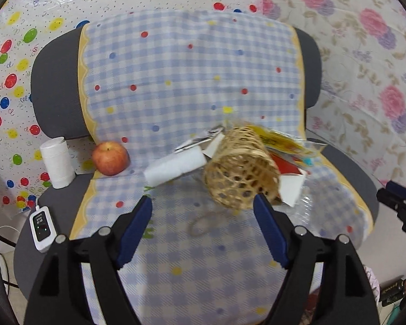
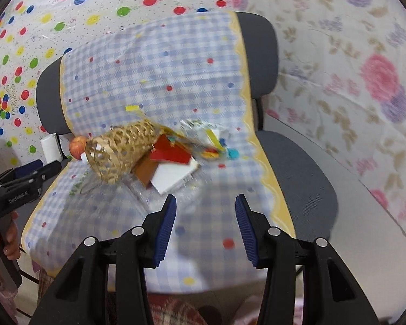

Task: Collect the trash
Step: 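Move both tools back over the chair seat toward the remaining items, then grasp the yellow snack wrapper with the right tool while the left tool grasps a white paper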

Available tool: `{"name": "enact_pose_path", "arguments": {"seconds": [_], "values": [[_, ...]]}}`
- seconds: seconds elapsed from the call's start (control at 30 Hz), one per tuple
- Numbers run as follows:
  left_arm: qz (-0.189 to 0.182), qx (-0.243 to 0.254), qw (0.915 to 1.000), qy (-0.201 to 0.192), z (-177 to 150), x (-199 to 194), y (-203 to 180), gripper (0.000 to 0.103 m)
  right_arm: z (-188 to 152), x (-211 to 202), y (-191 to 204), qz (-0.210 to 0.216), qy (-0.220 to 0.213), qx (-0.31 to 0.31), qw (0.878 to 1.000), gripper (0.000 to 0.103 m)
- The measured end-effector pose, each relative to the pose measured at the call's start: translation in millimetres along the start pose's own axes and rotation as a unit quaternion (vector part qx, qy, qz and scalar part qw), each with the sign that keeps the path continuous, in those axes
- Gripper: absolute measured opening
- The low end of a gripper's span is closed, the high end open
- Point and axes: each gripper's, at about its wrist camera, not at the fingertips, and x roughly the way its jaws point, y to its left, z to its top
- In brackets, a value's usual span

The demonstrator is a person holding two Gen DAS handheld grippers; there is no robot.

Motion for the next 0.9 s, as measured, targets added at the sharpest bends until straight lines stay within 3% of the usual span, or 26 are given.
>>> {"name": "enact_pose_path", "arguments": {"seconds": [0.3, 0.47, 0.57, 0.6, 0.73, 0.77, 0.9], "values": [[-0.001, -0.005, 1.0, -0.001, 30, 39, 26, 0.075, 69, 84, 48, 0.024, 0.013, -0.106, 0.994, 0.05], [0.002, -0.005, 1.0, 0.004, 41, 57, 41, 0.076, 86, 130, 73, 0.01, 0.034, -0.196, 0.98, 0.048], [0.003, -0.006, 0.9999, 0.01, 44, 68, 50, 0.076, 89, 160, 79, -0.005, 0.069, -0.23, 0.971, 0.045], [0.005, -0.004, 0.9999, 0.012, 44, 71, 52, 0.076, 89, 167, 81, -0.015, 0.078, -0.241, 0.967, 0.043], [0.005, 0.008, 0.9998, 0.02, 44, 79, 58, 0.076, 88, 166, 84, -0.018, 0.078, -0.255, 0.964, 0.013], [0.005, 0.012, 0.9997, 0.022, 45, 80, 58, 0.076, 90, 157, 83, -0.014, 0.066, -0.247, 0.967, 0.007], [-0.007, 0.038, 0.9991, 0.017, 52, 81, 53, 0.076, 107, 107, 64, 0.022, 0.004, -0.163, 0.986, 0.002]]}}
